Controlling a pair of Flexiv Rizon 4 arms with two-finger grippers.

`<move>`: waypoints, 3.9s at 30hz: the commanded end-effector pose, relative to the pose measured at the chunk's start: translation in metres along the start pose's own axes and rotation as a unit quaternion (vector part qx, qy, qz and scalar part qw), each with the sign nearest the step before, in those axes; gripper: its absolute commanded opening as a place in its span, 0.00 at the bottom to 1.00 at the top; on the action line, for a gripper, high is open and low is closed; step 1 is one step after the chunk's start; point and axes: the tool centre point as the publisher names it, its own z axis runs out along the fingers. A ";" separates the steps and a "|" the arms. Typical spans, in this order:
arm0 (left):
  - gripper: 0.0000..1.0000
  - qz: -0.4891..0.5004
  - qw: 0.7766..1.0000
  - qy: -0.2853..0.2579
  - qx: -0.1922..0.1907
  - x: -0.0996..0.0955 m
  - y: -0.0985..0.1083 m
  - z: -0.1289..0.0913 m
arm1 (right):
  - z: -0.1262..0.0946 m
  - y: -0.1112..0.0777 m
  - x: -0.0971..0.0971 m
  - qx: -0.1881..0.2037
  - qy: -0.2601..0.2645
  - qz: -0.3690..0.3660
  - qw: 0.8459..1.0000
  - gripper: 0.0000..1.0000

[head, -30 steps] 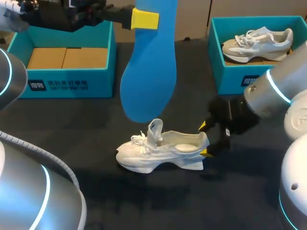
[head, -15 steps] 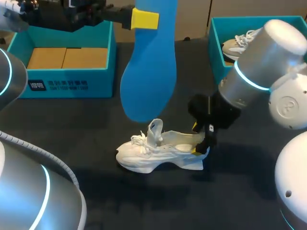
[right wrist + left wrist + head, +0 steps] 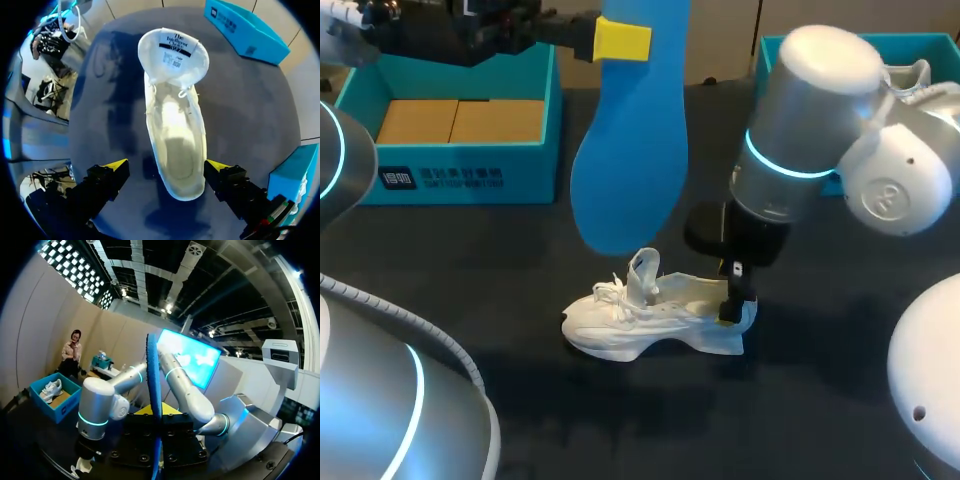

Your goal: Take the shoe out of the shoebox, open the shoe tongue, remove and reinsert the insole, then place the shoe into the shoebox

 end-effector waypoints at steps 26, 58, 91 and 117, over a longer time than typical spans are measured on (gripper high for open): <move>0.00 0.000 1.000 -0.001 -0.002 0.000 -0.001 0.000 | 0.003 0.032 -0.042 0.016 -0.039 -0.043 0.998 1.00; 0.00 0.000 1.000 -0.001 -0.002 0.000 -0.001 0.000 | 0.058 0.050 -0.058 0.003 -0.028 -0.040 0.999 0.47; 0.00 0.000 1.000 -0.001 -0.002 0.000 -0.001 0.000 | 0.012 0.048 -0.026 0.046 0.003 0.088 0.995 0.00; 0.00 0.000 1.000 -0.001 -0.002 0.000 -0.001 0.000 | 0.013 0.073 0.021 -0.049 -0.033 0.410 0.910 0.00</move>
